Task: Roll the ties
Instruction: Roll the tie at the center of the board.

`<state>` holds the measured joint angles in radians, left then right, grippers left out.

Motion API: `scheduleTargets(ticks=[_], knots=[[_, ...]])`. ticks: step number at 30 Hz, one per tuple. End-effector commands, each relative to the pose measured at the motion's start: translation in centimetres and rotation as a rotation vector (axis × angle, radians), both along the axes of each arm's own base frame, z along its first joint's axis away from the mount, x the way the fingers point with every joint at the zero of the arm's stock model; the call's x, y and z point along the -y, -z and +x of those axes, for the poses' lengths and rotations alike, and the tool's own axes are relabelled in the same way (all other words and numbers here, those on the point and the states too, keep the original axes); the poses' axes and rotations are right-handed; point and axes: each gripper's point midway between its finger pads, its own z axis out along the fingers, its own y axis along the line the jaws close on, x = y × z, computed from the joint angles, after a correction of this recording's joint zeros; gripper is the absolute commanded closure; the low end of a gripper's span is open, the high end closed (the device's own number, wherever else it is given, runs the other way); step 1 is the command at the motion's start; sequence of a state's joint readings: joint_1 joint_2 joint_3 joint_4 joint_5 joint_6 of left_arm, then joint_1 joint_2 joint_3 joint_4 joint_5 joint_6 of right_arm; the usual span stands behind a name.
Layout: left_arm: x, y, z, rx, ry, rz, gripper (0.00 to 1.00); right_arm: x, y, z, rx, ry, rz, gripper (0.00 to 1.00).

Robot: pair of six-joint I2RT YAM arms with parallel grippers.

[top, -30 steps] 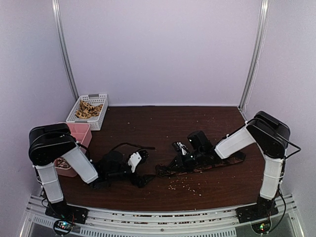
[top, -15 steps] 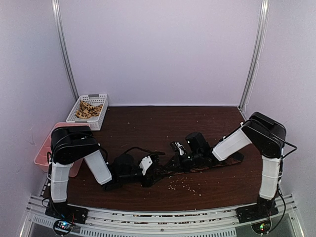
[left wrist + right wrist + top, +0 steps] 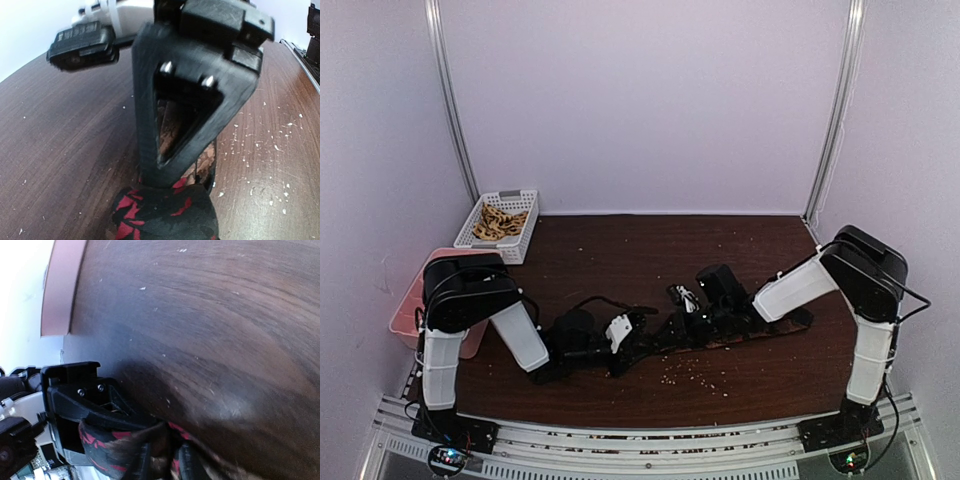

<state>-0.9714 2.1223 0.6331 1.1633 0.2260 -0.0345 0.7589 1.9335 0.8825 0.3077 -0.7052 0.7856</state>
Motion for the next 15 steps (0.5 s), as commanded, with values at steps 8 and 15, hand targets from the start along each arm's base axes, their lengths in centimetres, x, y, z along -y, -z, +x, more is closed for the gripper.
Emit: scheduleTargets(ticks=[8,15], knots=[[-1.9,4.1,-1.6,-0.072,0.058,0.185,0.83,5.3,-4.5,1.7,0.158,-0.044,-0.229,0.50],[-1.6,4.7,-1.4,-0.086,0.074,0.262,0.82,1.4,-7.1,-0.4,0.131,-0.131,-0.099,0.37]])
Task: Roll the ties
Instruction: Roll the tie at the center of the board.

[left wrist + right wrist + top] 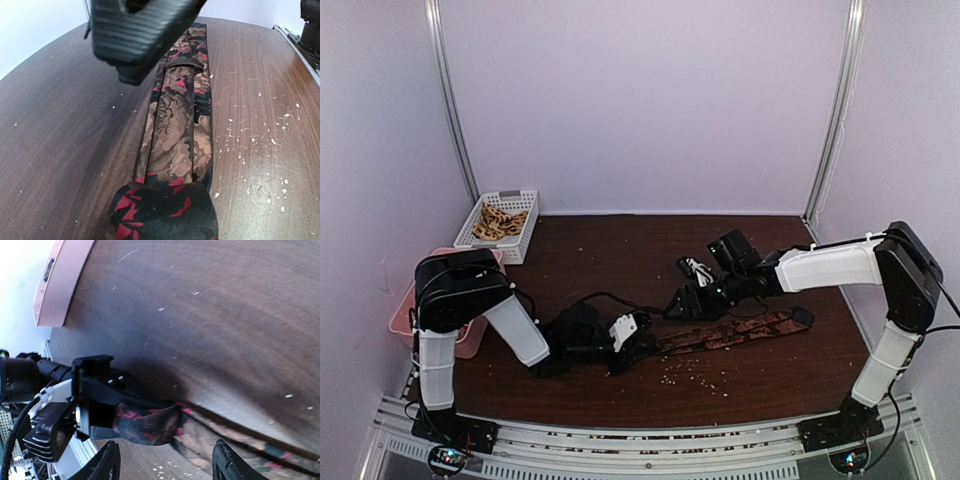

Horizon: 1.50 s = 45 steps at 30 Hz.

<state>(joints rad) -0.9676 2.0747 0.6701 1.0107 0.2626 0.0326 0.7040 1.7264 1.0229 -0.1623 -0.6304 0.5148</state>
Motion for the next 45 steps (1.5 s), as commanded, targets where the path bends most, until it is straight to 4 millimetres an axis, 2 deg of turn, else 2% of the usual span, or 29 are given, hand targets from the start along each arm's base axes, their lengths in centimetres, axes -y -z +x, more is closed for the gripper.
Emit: scheduleTargets(ticks=[1,3,11,18,20,21,22,26,30,34,37,42,43,45], knots=[[-2.1,4.8,-1.1,-0.096,0.016,0.205,0.82,-2.5,-1.1,-2.2,-0.058,-0.065,0.056,0.38],[-2.1,4.9,-1.1,-0.103,0.016,0.218,0.82,-3.5,-0.6,-2.7,-0.098,-0.067,0.073,0.41],[-2.1,4.9,-1.1,-0.117,0.014,0.234,0.81,-4.9,2.1,-3.4,-0.147,-0.081,0.045,0.54],[-2.0,4.8,-1.3,-0.115,0.026,0.228,0.81,-4.2,4.3,-3.1,-0.139,-0.064,-0.013,0.91],[-2.0,4.8,-1.4,-0.114,0.033,0.227,0.81,-4.0,4.6,-3.3,-0.148,-0.062,-0.012,0.97],[-2.0,4.8,-1.4,-0.114,0.036,0.227,0.81,-3.8,4.6,-3.2,-0.152,-0.055,-0.006,0.97],[-1.9,4.7,-1.4,-0.114,0.037,0.226,0.81,-3.8,4.4,-3.2,-0.154,-0.052,0.003,0.94],[-1.9,4.8,-1.4,-0.115,0.043,0.226,0.81,-4.0,2.9,-2.6,-0.131,-0.037,0.049,0.74],[-1.9,4.8,-1.5,-0.118,0.044,0.224,0.81,-4.5,1.5,-1.9,-0.121,-0.024,0.088,0.71],[-1.9,4.9,-1.5,-0.123,0.045,0.226,0.81,-4.8,1.6,-1.6,-0.125,-0.016,0.096,0.71],[-1.8,4.9,-1.6,-0.122,0.047,0.226,0.81,-4.8,2.1,-1.6,-0.136,-0.013,0.092,0.74],[-1.8,4.9,-1.5,-0.121,0.048,0.225,0.79,-4.1,4.0,-2.0,-0.160,-0.007,0.054,0.95],[-1.7,4.8,-1.4,-0.119,0.047,0.223,0.78,-3.8,4.4,-2.1,-0.163,-0.004,0.045,1.00],[-1.7,4.4,-1.3,-0.113,0.039,0.210,0.69,-3.1,5.1,-2.0,-0.171,0.010,0.029,1.00]])
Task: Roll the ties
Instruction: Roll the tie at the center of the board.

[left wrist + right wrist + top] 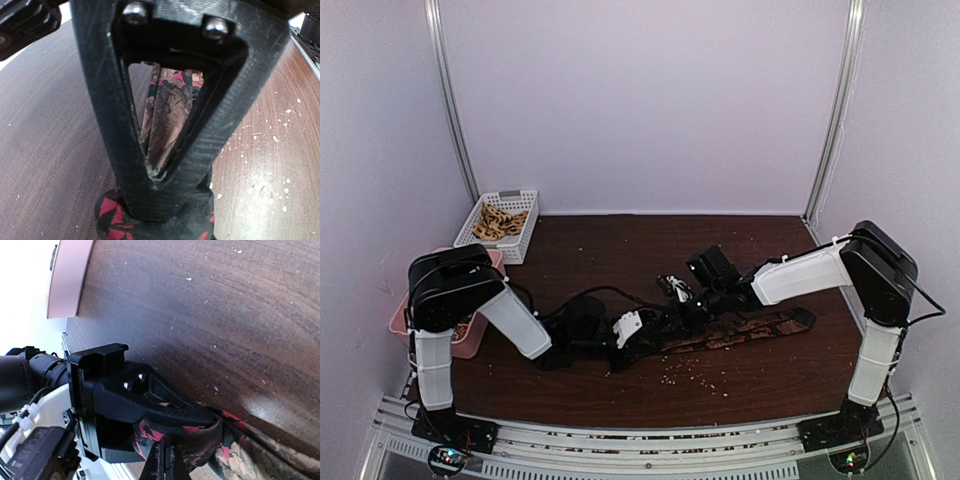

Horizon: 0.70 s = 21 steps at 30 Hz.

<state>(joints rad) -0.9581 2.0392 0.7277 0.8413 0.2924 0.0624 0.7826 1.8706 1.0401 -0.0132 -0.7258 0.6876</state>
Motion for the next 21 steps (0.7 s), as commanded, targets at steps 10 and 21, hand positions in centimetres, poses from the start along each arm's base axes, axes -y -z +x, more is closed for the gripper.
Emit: scheduleTargets(ticks=[10,21], knots=[[-2.0,0.3,-0.5,0.021,-0.048,-0.014,0.30,5.5,6.1,0.0,-0.074,0.104,-0.088,1.00],[0.0,-0.5,1.1,-0.009,-0.112,-0.168,0.25,7.3,7.4,-0.5,-0.077,0.120,-0.107,1.00]])
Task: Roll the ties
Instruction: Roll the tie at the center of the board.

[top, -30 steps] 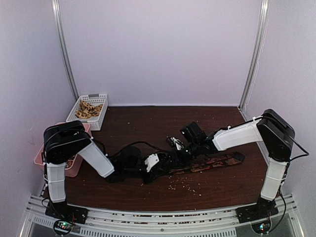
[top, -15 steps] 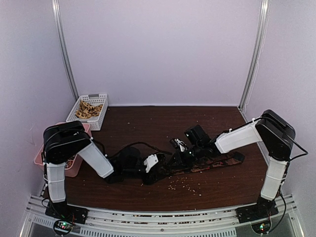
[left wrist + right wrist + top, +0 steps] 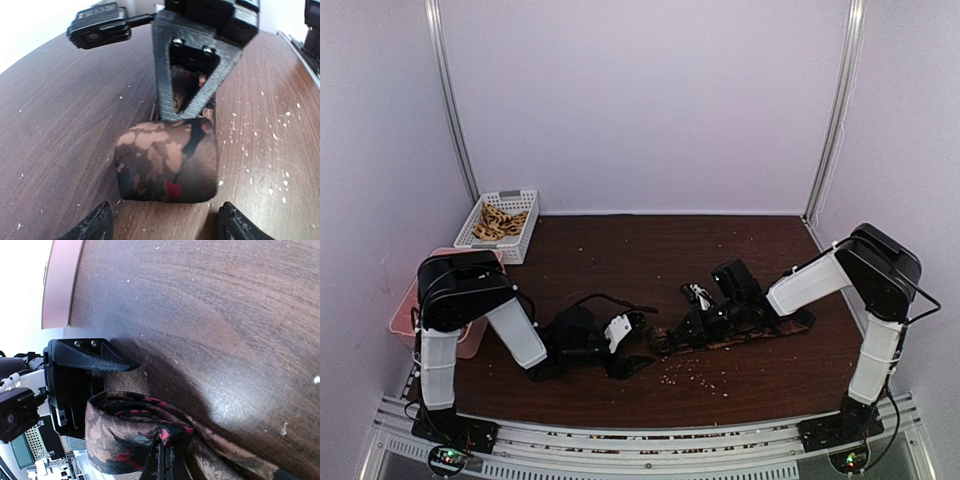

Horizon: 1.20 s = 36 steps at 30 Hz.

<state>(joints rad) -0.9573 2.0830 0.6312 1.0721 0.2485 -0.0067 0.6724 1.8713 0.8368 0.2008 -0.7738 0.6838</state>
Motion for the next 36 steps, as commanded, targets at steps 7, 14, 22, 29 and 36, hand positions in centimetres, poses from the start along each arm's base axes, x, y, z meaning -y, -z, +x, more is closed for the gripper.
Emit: scheduleTargets(ticks=[7,14,22,29,36], knots=[[4.2,-0.3,0.6,-0.095,0.008,-0.166,0.26,2.9,4.0,-1.6,-0.058,0.049,-0.132,1.00],[4.3,0.5,0.3,-0.125,0.024,-0.154,0.56,2.4,3.2,-1.5,-0.031,0.053,-0.118,1.00],[2.3,2.5,-1.1,-0.107,0.054,0.008,0.77,1.9,1.2,-1.5,-0.021,0.030,-0.089,0.88],[1.0,4.2,-2.2,-0.099,0.115,0.161,0.77,0.3,-3.7,-1.2,0.016,0.000,0.014,0.51],[1.1,4.7,-2.2,-0.105,0.131,0.212,0.76,-2.0,-4.7,-2.1,-0.004,-0.059,0.035,0.47]])
